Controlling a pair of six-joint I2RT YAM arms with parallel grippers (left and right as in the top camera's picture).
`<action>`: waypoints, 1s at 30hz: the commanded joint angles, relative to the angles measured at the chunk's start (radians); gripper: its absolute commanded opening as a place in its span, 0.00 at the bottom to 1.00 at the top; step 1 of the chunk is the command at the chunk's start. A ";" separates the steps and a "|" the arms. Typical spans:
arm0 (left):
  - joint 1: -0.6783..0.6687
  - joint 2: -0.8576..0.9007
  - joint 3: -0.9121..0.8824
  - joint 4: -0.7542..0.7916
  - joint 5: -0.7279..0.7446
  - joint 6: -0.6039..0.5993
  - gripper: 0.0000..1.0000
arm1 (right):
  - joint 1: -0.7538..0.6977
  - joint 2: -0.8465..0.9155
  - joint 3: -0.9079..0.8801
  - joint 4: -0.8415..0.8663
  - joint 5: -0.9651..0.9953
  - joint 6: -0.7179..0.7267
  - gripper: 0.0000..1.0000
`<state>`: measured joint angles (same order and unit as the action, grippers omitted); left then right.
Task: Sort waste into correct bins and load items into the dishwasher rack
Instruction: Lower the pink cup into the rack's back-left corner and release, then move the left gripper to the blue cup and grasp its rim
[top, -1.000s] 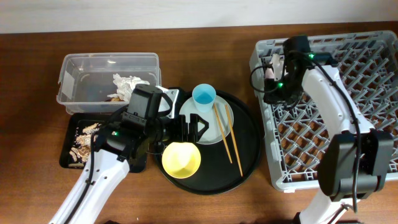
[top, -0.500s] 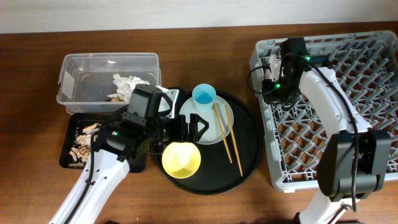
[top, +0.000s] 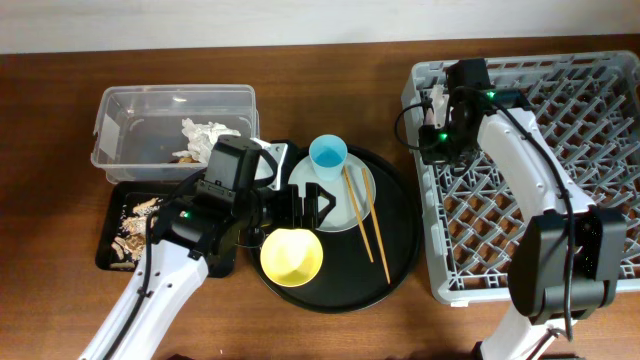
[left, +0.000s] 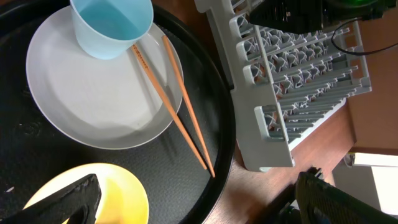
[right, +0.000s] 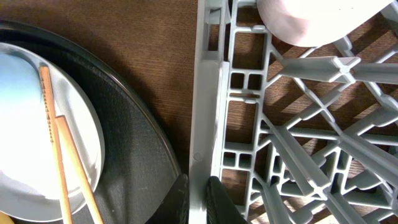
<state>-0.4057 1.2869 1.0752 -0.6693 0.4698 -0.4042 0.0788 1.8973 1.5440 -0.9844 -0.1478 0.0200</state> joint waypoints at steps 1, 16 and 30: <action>0.003 0.003 -0.005 0.002 -0.007 0.010 0.99 | 0.026 -0.006 -0.009 -0.003 -0.051 -0.009 0.24; 0.003 0.003 -0.005 0.010 -0.007 0.010 0.99 | 0.005 -0.165 0.272 -0.311 -0.061 -0.016 0.99; 0.003 0.051 0.001 0.214 -0.302 -0.142 0.27 | 0.005 -0.162 0.272 -0.310 -0.051 -0.016 0.99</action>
<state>-0.4057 1.3010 1.0733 -0.4736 0.2283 -0.4759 0.0868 1.7290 1.8080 -1.2915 -0.1902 0.0006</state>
